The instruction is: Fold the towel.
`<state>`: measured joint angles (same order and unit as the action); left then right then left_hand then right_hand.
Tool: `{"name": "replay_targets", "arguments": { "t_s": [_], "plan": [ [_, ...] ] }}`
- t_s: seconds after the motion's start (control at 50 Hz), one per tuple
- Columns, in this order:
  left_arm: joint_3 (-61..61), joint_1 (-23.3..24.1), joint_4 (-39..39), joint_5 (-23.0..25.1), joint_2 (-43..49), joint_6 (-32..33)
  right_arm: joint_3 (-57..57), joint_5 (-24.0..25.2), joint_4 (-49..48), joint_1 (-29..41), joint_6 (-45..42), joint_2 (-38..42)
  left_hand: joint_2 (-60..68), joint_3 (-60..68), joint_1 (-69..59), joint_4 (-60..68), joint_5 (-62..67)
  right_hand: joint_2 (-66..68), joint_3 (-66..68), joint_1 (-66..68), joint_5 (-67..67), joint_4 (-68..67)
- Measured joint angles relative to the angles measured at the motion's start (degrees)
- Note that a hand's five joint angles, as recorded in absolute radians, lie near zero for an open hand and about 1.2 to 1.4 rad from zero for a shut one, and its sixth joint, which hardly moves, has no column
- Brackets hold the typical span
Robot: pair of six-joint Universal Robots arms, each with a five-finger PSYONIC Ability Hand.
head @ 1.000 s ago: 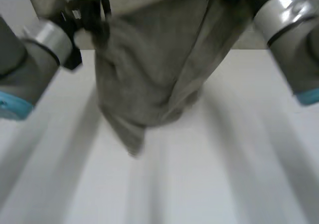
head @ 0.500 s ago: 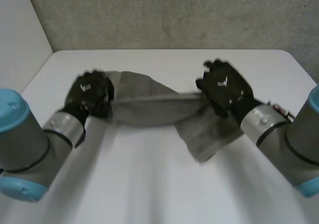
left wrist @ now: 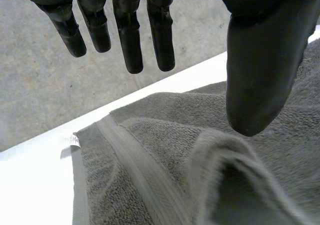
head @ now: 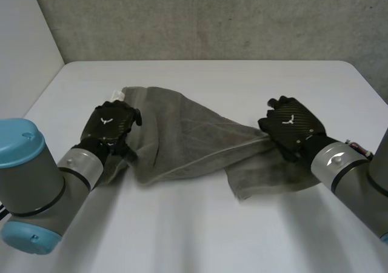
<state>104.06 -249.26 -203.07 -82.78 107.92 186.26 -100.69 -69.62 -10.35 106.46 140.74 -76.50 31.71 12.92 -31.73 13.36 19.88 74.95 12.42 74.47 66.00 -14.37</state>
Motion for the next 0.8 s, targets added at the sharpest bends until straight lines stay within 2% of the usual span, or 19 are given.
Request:
{"name": "replay_targets", "arguments": {
  "t_s": [0.38, 0.54, 0.66, 0.72, 0.8],
  "plan": [
    [2.59, -0.69, 6.17, 0.52, -1.31, 1.74, -0.12, -0.34, 0.77, -1.11, 0.26, 1.35, -3.79, 0.00, 3.41, 0.00, -4.04, 0.00, 0.00, 0.00, 0.00, 0.00],
    [5.15, -1.23, 5.71, 0.39, -1.83, 5.35, -0.12, -0.35, 0.77, -1.08, 0.36, 1.53, -8.73, 0.00, 7.53, 0.00, -8.88, 0.00, 0.00, 0.00, 0.00, 0.00],
    [5.21, -1.14, 2.59, 0.21, -0.37, 6.58, -0.36, -0.46, 0.99, -1.12, 0.40, 1.51, -9.02, 0.00, 7.52, 0.00, -8.84, 0.00, 0.00, 0.00, 0.00, 0.00],
    [4.28, -0.94, 0.20, 0.26, 1.59, 6.65, -0.76, -0.53, 1.30, -1.21, 0.41, 1.45, -1.52, 0.00, 1.81, 0.00, 0.03, 0.00, 0.00, 0.00, 0.00, 0.00],
    [2.43, -0.68, -2.12, 0.47, 4.43, 6.54, -1.39, -0.55, 2.20, -1.53, 0.47, 1.39, 31.07, 0.00, -30.25, 0.00, 32.53, 0.00, 0.00, 0.00, 0.00, 0.00]
  ]
}}
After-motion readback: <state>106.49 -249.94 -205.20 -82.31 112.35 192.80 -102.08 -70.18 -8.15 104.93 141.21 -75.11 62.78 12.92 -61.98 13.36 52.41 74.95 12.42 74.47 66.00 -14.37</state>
